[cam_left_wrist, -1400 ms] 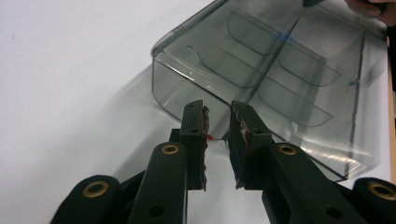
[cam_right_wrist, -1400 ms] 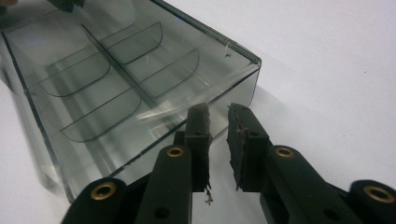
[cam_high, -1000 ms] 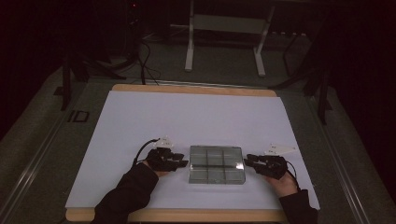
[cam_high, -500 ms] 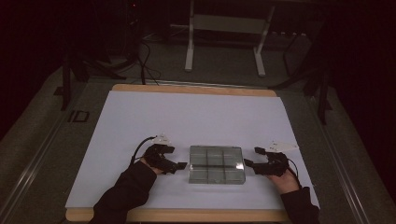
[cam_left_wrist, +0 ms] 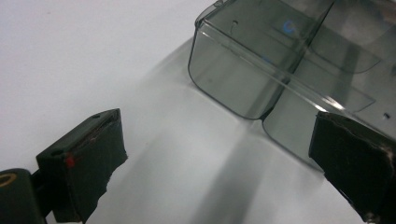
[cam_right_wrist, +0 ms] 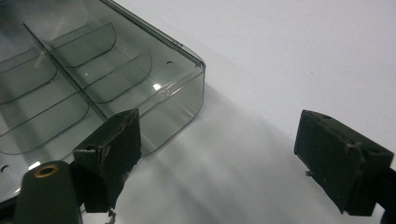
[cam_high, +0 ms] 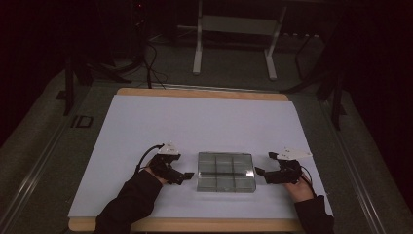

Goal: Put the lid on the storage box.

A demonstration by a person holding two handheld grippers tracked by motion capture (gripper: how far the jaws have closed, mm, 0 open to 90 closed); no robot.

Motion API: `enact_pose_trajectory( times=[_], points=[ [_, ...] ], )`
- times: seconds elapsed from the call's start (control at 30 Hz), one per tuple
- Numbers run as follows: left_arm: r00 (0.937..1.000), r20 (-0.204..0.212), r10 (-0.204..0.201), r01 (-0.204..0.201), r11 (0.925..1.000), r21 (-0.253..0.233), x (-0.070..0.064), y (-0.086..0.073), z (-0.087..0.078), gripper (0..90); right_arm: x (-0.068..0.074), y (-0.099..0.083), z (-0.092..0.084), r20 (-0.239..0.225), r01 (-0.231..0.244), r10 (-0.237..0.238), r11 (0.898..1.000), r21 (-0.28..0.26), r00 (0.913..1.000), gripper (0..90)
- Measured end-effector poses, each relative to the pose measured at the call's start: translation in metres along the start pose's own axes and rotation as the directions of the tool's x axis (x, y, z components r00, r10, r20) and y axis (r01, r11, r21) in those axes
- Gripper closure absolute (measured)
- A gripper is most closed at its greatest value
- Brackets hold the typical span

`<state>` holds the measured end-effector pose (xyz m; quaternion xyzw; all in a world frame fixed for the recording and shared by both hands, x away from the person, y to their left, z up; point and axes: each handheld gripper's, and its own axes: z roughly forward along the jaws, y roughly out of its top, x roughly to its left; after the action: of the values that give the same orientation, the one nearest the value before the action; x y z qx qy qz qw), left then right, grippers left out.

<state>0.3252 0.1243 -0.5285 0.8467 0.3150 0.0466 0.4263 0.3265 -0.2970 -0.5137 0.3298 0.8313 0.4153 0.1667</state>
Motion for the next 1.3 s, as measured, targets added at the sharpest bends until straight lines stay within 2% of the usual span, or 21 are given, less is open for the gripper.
enact_pose_trajectory(
  times=[0.3, 0.4, 0.6, 0.83, 0.93, 1.17, 1.3],
  points=[
    [1.0000, -0.005, -0.004, 0.004, 1.0000, -0.003, -0.002, -0.007, -0.009, 5.0, 0.003, -0.004, -0.001, 0.003, 0.010, -0.011, 1.000, 0.020, 0.9999, 14.9],
    [0.9997, 0.003, -0.026, 0.026, 0.9995, -0.016, -0.002, -0.012, -0.013, 4.9, 0.003, -0.005, -0.003, 0.009, 0.014, -0.014, 1.000, 0.021, 0.9999, 15.0],
    [0.9994, -0.026, -0.024, 0.024, 0.9997, -0.001, -0.001, -0.021, -0.023, 5.0, 0.004, -0.007, -0.007, 0.025, 0.020, -0.020, 1.000, 0.015, 0.9995, 15.0],
    [0.9976, -0.048, -0.049, 0.048, 0.9986, -0.020, 0.000, -0.030, -0.034, 4.9, 0.004, -0.011, -0.012, 0.033, 0.028, -0.029, 0.999, 0.024, 0.9990, 15.1],
    [0.9970, -0.069, -0.035, 0.034, 0.9993, -0.014, -0.003, -0.033, -0.036, 4.9, 0.006, -0.013, -0.014, 0.034, 0.027, -0.027, 0.999, 0.025, 0.9991, 15.1],
    [0.9960, -0.075, -0.048, 0.047, 0.9988, -0.015, -0.004, -0.041, -0.044, 4.9, 0.006, -0.021, -0.022, 0.041, 0.020, -0.021, 0.999, 0.030, 0.9989, 15.1],
    [0.9937, -0.099, -0.053, 0.051, 0.9985, -0.018, -0.005, -0.044, -0.050, 4.9, 0.006, -0.027, -0.027, 0.050, 0.017, -0.019, 0.999, 0.033, 0.9985, 15.1]
  ],
)
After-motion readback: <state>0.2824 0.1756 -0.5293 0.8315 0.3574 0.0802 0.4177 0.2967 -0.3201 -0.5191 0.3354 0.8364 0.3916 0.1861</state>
